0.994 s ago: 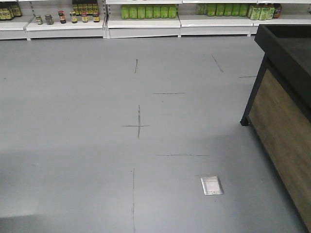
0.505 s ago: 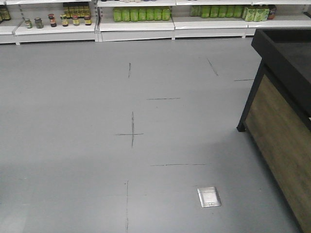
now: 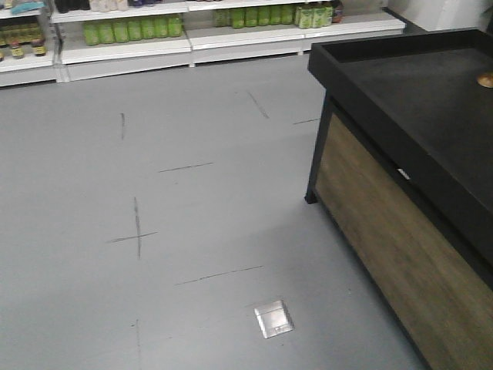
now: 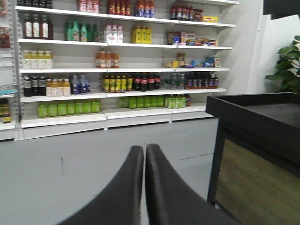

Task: Pick three apples into basket with both arms
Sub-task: 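Turn the base toward the fruit table with the light-blue basket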

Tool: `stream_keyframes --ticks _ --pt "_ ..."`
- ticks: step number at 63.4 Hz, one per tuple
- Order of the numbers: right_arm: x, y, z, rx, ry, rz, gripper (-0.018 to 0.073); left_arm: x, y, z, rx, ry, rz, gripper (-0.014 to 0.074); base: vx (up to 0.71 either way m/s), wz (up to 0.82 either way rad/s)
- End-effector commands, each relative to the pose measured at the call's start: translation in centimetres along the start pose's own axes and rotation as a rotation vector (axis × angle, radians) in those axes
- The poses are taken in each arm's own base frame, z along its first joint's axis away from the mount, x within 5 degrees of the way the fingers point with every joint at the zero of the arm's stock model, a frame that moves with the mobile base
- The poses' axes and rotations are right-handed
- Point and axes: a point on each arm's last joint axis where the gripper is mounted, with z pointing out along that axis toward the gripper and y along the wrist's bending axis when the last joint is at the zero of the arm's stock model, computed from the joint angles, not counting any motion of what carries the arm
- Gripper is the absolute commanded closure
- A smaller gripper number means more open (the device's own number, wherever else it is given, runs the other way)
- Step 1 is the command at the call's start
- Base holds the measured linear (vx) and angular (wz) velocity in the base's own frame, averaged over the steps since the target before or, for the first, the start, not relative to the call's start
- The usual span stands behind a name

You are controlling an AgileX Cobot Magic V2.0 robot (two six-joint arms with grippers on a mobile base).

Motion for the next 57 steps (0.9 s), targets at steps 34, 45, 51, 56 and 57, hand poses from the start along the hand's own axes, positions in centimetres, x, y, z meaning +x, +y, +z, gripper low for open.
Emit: stream_keyframes --ticks 34,45,51,56,57 --pt "-0.27 0.08 -0.09 -0.012 -0.074 -0.004 0.0568 -0.51 -0.11 -0.06 0.014 -0.068 -0.009 0.0603 0.14 -0.56" --pt "-0.27 0.08 -0.09 -0.012 -0.074 -0.004 0.0568 -0.51 -0.11 -0.06 0.014 -0.068 -0.009 0.0603 0.15 -0.6" --pt "-0.27 0.08 -0.09 -0.012 -0.074 -0.004 0.0568 -0.51 -0.11 -0.06 0.014 -0.068 -0.009 0.0603 0.15 -0.61" --pt "-0.27 0.08 -0.09 -0.012 -0.074 -0.004 0.0568 -0.51 -0.11 -0.06 0.014 -0.068 -0.009 0.0603 0.15 -0.61" --pt "-0.27 0.08 -0.09 -0.012 -0.074 -0.004 0.0568 -0.51 -0.11 -0.06 0.014 -0.068 -0.009 0.0603 0.15 -0.62"
